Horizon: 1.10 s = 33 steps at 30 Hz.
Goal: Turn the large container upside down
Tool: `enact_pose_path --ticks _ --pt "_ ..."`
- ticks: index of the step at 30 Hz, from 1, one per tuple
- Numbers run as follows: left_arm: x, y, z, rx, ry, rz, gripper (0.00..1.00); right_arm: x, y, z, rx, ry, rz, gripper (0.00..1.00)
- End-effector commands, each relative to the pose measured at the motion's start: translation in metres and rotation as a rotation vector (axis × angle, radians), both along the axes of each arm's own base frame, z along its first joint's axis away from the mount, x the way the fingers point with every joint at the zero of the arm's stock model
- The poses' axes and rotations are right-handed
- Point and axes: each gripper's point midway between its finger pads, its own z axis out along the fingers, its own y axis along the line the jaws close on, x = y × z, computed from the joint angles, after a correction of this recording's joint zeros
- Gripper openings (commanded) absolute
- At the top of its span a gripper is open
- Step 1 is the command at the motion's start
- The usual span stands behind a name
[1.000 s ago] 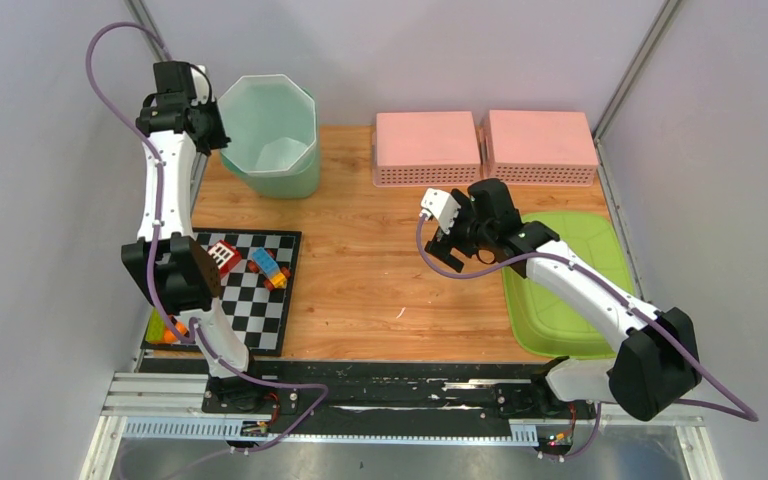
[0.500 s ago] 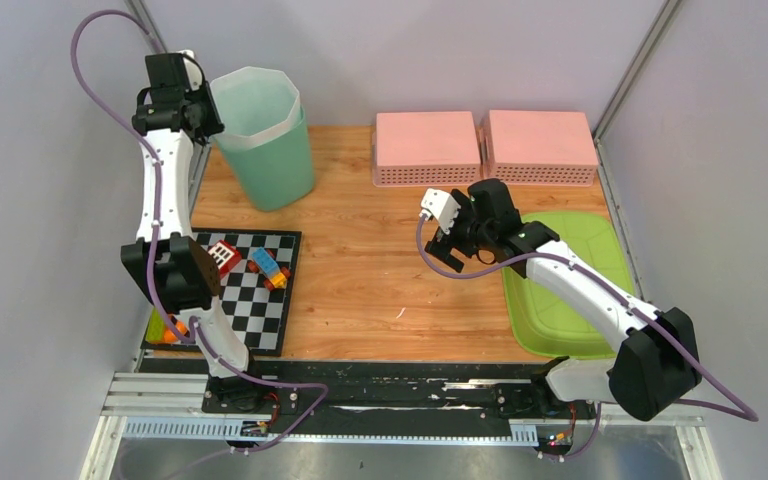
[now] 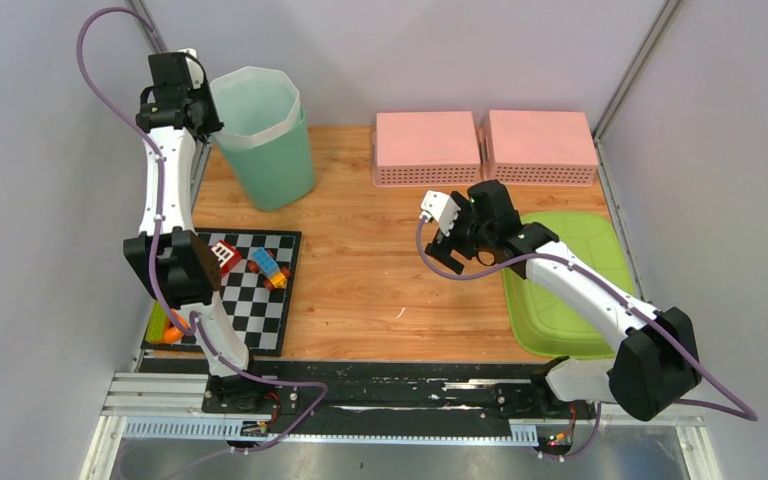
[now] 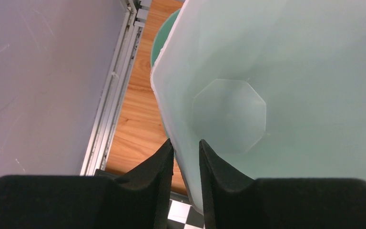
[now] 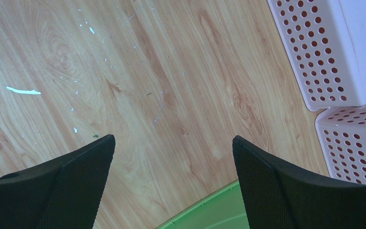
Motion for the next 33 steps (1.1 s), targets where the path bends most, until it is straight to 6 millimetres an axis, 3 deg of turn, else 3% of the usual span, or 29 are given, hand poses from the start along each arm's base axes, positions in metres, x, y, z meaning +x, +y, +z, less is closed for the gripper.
enact_pose_path --ticks 1,6,11,33 --pt "0.008 -0.001 0.001 -0.005 -0.014 -0.027 0.25 -0.008 0.005 -0.002 0.010 0.013 0.031 0.95" --pt "0.011 -0.016 0.001 -0.049 -0.026 -0.098 0.10 -0.008 0.005 -0.003 0.009 0.015 0.029 0.95" --pt "0.014 -0.035 0.003 -0.104 -0.043 -0.195 0.01 -0.008 0.005 -0.002 0.010 0.013 0.030 0.95" --pt "0.015 -0.093 -0.011 -0.203 -0.030 -0.366 0.00 -0.007 0.005 -0.003 0.008 0.014 0.028 0.95"
